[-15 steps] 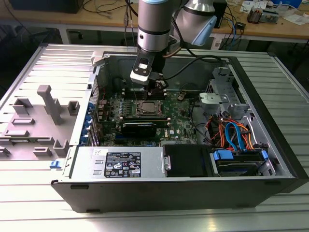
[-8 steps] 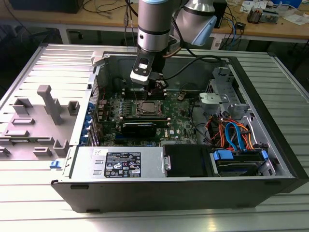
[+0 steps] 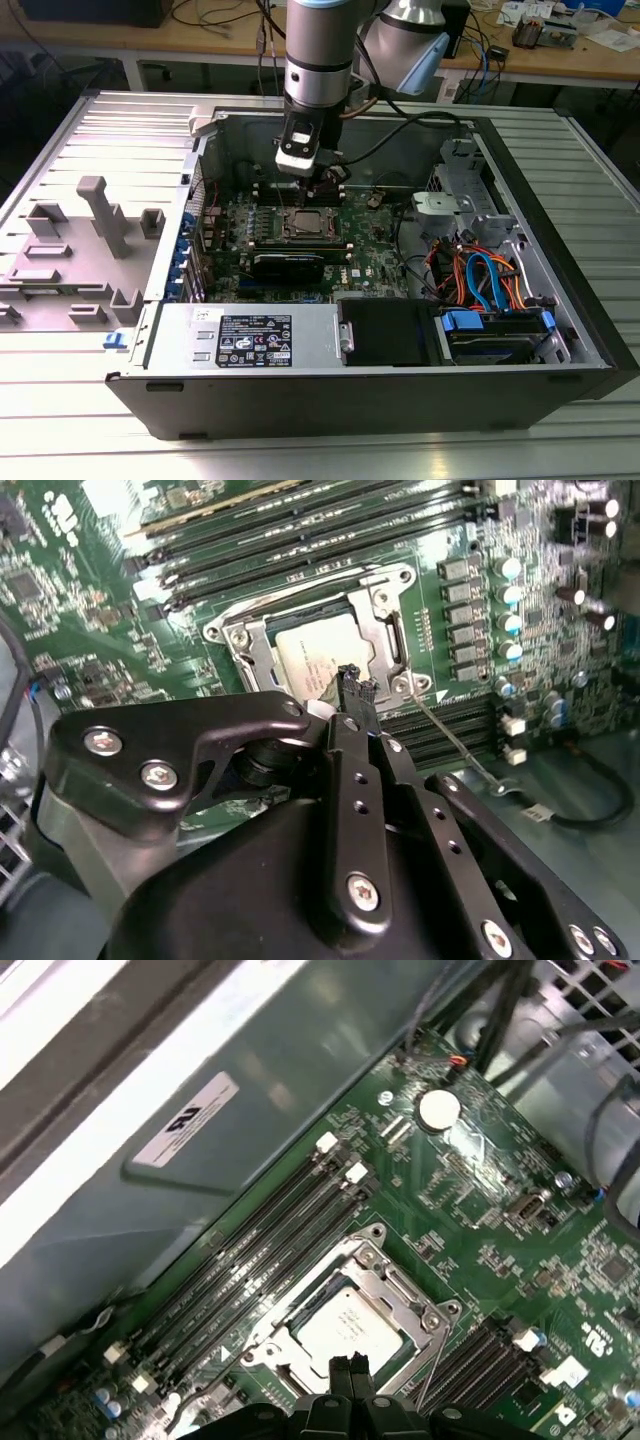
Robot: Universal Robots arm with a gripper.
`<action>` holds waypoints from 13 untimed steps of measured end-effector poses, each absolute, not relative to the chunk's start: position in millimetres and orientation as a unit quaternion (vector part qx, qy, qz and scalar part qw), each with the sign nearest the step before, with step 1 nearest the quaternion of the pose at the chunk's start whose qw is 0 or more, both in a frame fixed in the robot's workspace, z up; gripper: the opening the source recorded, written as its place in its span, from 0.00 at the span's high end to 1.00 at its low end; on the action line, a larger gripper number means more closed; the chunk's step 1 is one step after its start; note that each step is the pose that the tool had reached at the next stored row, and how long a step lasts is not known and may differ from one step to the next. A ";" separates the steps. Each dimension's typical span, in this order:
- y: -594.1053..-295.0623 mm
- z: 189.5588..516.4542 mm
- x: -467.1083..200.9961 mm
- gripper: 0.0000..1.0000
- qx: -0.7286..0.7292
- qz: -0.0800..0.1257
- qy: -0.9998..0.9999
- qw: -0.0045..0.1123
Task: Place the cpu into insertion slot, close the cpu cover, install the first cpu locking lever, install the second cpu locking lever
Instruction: 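Install the first cpu locking lever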
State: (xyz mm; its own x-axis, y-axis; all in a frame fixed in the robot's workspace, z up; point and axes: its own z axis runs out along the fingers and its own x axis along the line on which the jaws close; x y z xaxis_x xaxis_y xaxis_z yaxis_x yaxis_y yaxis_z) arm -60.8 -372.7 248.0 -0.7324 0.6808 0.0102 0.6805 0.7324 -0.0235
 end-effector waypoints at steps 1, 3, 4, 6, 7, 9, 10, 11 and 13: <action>-372.6 248.0 -60.7 0.89 -0.358 0.009 -0.934 0.009; -372.6 248.0 -60.7 0.89 -0.340 0.009 -0.940 0.009; -372.7 248.0 -60.7 0.89 -0.328 0.009 -0.945 0.009; -372.6 247.9 -61.8 0.89 -0.318 0.009 -0.948 0.009; -372.9 247.9 -63.1 0.89 -0.314 0.009 -0.949 0.009; -373.5 247.8 -65.7 0.89 -0.311 0.009 -0.950 0.008; -373.7 247.6 -67.1 0.89 -0.311 0.008 -0.950 0.008; -374.1 247.4 -68.6 0.89 -0.310 0.007 -0.951 0.008; -374.8 247.0 -71.0 0.89 -0.310 0.003 -0.951 0.006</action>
State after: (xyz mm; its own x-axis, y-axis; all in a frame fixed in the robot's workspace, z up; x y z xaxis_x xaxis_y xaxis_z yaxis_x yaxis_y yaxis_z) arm -71.0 -374.8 247.0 -0.8074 0.5900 0.0093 0.5899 0.8074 -0.0101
